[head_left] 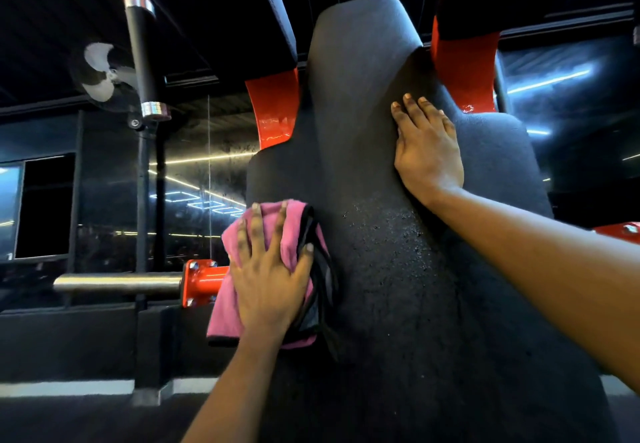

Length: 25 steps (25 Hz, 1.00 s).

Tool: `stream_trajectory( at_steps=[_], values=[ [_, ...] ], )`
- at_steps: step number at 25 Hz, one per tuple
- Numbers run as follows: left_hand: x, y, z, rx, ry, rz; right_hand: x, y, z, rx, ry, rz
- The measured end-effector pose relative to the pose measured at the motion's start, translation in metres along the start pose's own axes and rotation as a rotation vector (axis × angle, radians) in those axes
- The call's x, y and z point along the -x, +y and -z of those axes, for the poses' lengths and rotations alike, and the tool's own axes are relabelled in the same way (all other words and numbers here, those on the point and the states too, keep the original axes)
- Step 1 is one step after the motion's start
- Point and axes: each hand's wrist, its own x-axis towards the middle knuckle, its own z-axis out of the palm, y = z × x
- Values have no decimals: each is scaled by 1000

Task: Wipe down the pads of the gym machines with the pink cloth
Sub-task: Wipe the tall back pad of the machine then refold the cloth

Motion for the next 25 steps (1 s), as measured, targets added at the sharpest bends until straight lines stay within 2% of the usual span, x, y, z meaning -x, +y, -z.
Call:
stream_trajectory(
  at_steps=[3,8,10,16,21,25],
  values=[
    [-10,-2,10,51,-18,31,1,0,1,7,-11,-4],
    [-119,28,25,46,-5,-15,1,1,-5,12,20,7],
    [-113,30,16,45,11,-34,1,3,-6,15,33,8],
    [-18,39,-1,21,120,-177,-1,2,-4,10,21,14],
    [-91,73,11,117,55,-232,-2,3,-4,7,22,19],
    [-87,97,-11,-46,67,-119,-4,12,-1,-45,15,45]
  ],
)
